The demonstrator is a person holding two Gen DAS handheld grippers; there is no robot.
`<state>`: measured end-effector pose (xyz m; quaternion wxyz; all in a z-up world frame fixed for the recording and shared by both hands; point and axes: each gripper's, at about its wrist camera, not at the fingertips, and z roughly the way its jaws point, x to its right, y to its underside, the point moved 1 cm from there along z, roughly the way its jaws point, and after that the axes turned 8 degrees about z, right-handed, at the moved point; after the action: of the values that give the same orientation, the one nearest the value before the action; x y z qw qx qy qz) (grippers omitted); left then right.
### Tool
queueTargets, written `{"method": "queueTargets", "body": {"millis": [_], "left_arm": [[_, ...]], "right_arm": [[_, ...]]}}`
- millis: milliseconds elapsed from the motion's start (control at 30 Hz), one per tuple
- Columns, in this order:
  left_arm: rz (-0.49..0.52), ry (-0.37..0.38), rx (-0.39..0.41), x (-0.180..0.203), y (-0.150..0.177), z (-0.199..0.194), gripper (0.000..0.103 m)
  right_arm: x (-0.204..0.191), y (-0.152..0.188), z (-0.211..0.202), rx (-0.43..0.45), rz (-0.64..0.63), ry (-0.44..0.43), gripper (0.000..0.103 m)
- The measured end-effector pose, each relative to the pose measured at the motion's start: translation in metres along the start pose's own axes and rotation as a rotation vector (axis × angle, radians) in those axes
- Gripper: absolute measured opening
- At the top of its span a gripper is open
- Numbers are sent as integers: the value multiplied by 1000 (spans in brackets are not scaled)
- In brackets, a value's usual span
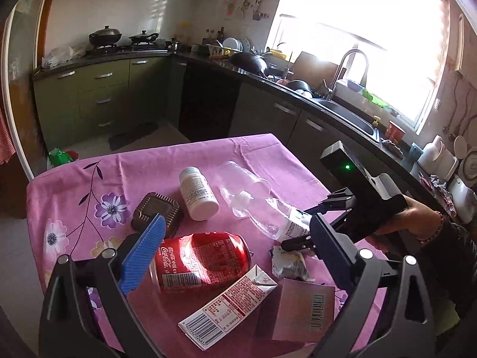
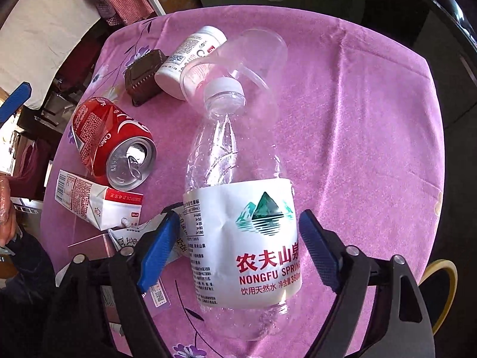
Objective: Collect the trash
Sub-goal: 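Move the right tool to the clear water bottle and grasp its label, then carry the water bottle over the bin and open the right tool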
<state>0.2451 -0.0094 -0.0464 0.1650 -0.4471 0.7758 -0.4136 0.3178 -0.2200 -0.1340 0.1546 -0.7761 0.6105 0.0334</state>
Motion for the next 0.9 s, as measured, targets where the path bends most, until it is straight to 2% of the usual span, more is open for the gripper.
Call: {"method": "queueTargets", "body": {"millis": [467, 900], "left_arm": [[5, 23, -9, 3, 1, 3, 93], [47, 40, -17, 15, 3, 4, 93]], "right_arm": [[1, 28, -36, 35, -15, 7, 66], [14, 73, -100, 106, 33, -37, 65]]}}
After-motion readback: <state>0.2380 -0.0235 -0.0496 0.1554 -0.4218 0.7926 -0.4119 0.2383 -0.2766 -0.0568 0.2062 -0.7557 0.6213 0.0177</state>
